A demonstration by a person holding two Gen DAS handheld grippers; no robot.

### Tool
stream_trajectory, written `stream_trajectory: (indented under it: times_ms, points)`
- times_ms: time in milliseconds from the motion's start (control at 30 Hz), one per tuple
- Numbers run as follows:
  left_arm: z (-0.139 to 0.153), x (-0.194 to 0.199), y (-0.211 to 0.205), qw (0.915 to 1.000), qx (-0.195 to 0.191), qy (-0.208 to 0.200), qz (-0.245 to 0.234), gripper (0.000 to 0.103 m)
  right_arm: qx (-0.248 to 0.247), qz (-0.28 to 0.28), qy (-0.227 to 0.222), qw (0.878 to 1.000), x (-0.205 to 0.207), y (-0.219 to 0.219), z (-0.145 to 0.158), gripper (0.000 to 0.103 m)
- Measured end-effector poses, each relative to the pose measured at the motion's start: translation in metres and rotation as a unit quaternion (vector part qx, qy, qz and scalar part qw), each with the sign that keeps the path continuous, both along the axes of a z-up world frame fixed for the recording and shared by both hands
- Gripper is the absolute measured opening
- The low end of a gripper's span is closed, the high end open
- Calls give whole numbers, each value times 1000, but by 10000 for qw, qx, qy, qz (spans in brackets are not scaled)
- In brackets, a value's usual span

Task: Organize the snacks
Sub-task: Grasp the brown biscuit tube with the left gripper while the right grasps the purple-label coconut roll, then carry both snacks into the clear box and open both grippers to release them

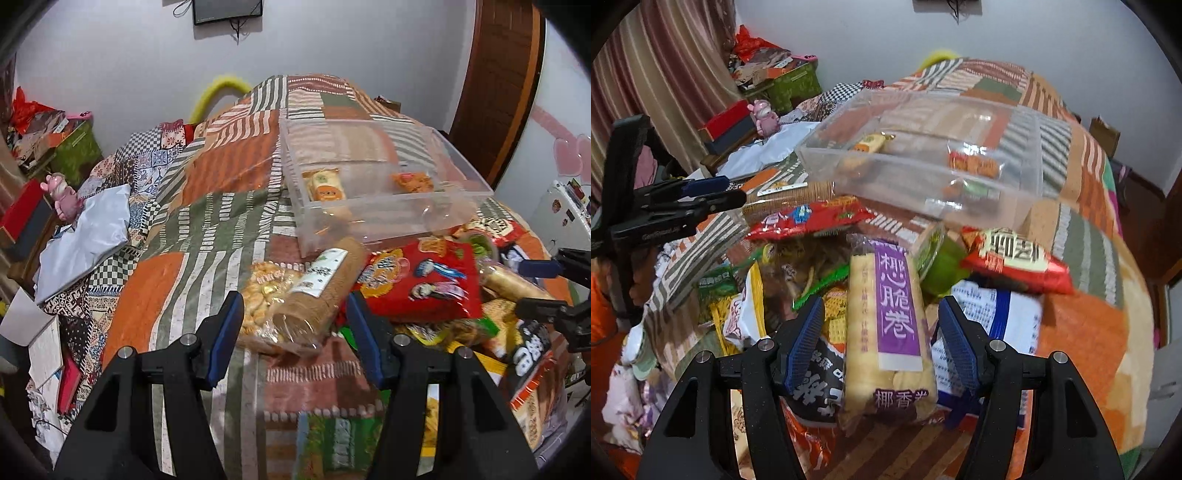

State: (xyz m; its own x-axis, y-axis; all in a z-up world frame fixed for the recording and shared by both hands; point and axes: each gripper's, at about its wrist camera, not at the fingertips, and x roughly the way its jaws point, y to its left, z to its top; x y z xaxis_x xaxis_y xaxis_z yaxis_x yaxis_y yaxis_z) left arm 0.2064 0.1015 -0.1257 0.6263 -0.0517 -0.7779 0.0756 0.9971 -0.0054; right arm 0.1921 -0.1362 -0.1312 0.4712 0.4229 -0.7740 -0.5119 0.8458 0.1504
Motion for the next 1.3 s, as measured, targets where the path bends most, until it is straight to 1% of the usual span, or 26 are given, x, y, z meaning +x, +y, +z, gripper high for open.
stream_trajectory:
  times_ms: [100,167,233,367,433,533,600,700,900,967,1033,1167,1233,1300]
  points:
    - [-2,11,-1,10000,-41,-5,-91,52,77,3,73,9999,2,-1,0,60]
    - [-5,23,-3,9996,-175,84,-205,48,51,7,56,10000,1,0,-1,58]
    - [-10,34,-7,9991,-214,218,-286,45,11,-8,24,10000,1,1,-2,52]
    - [-23,49,-16,9978,-150,457,-450,44,132,-33,93,9999,4,-3,-4,48]
    - [-27,52,-17,9969,-214,525,-550,44,163,-18,111,9998,3,-3,-4,47]
    - [-31,52,-22,9962,-201,574,-630,44,177,28,169,9997,4,-2,-6,44]
    - [-33,51,-25,9959,-134,593,-676,44,209,12,233,9995,5,-2,-8,42]
    - [-34,48,-31,9955,2,603,-733,44,221,9,202,9996,3,-3,-8,41]
    - [-37,45,-27,9936,-41,840,-757,40,256,6,154,9996,0,-6,-4,40]
    - [-39,43,-27,9925,-23,960,-754,38,262,15,137,9996,-1,-7,-3,40]
    - [-42,39,-25,9913,79,1081,-741,38,270,20,124,9996,-2,-8,-2,40]
    - [-44,32,-21,9907,149,1165,-691,38,291,-1,108,9995,-3,-10,-1,40]
    - [-47,30,-20,9915,141,1134,-619,36,335,-24,108,9994,-3,-11,0,40]
    - [-49,29,-22,9921,253,1093,-566,34,404,-43,94,9991,-3,-12,3,40]
